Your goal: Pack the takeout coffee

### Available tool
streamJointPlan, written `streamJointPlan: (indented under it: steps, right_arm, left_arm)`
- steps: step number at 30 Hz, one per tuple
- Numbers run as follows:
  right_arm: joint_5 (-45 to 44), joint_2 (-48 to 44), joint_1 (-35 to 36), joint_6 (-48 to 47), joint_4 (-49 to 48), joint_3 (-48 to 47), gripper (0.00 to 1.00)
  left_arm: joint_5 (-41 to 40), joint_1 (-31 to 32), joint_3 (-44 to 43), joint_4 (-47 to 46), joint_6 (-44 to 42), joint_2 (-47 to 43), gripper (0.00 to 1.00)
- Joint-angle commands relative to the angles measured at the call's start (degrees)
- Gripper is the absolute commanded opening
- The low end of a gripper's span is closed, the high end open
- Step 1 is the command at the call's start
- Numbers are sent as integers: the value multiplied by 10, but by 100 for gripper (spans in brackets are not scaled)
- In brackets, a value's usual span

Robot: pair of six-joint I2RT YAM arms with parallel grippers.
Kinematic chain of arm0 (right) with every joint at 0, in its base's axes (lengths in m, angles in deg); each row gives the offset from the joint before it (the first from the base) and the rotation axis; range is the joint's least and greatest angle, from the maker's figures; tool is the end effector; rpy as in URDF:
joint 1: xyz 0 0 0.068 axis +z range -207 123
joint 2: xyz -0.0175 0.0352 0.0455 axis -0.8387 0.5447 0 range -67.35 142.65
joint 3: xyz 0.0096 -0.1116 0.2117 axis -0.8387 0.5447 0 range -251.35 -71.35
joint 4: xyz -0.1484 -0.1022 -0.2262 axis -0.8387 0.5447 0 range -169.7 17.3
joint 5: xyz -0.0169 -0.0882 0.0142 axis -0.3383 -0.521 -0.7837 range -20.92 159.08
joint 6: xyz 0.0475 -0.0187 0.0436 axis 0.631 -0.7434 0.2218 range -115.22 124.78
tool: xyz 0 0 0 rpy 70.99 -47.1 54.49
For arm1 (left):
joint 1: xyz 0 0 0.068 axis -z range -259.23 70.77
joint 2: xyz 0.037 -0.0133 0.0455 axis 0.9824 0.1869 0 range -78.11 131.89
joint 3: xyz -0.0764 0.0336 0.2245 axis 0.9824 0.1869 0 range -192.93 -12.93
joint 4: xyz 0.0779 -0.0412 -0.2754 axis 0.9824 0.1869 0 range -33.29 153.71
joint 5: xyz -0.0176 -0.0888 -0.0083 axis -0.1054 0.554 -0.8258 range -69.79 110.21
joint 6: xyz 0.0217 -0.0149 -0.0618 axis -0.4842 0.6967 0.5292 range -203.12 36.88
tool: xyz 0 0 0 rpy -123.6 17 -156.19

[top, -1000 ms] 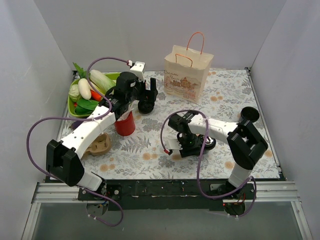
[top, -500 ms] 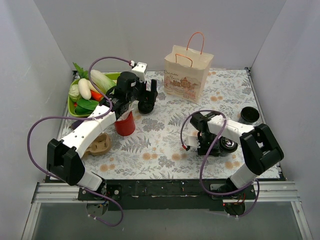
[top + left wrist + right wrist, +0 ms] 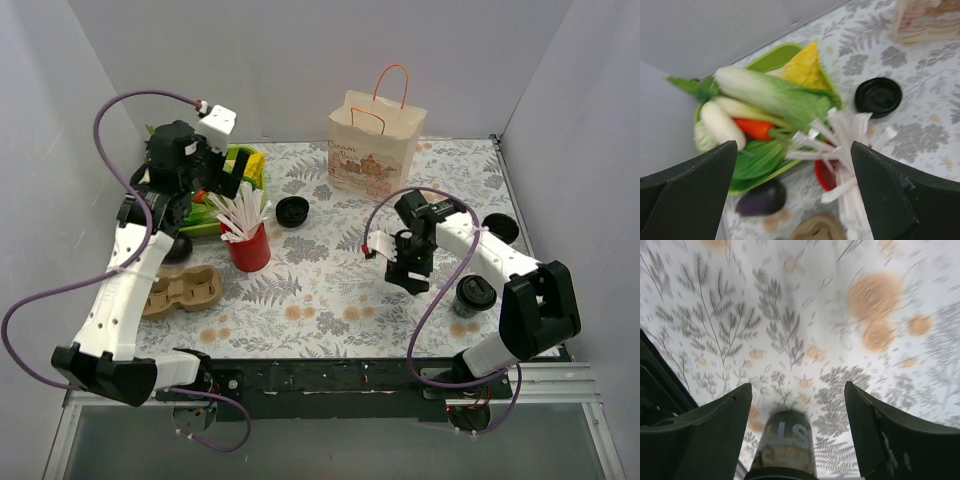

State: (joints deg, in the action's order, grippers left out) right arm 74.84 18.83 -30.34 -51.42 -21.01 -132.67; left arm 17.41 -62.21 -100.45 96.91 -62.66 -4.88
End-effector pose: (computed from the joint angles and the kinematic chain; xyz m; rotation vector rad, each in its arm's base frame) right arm 0.2597 0.1363 0.1550 -1.9951 2.2477 0.1029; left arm 0.3063 -0.0910 0.4033 -0.0926 2.0394 -0.3632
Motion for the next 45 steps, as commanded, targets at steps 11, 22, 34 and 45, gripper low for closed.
streamJointPlan:
  steps: [11, 22, 34, 45]
  right_arm:
    - [214, 31, -1, 181, -63, -181, 83]
    - [231, 55, -4, 206, -74, -193, 81]
    - [240, 37, -6, 189, -66, -165, 79]
    - [232, 5, -8, 187, -71, -133, 78]
  left_arm:
    - [-143, -58, 125, 297, 42, -31, 98]
    - [48, -138, 123, 311, -77, -23, 92]
    - [270, -404, 11, 392, -692, 127, 84]
    - [308, -404, 177, 390, -817, 47, 73]
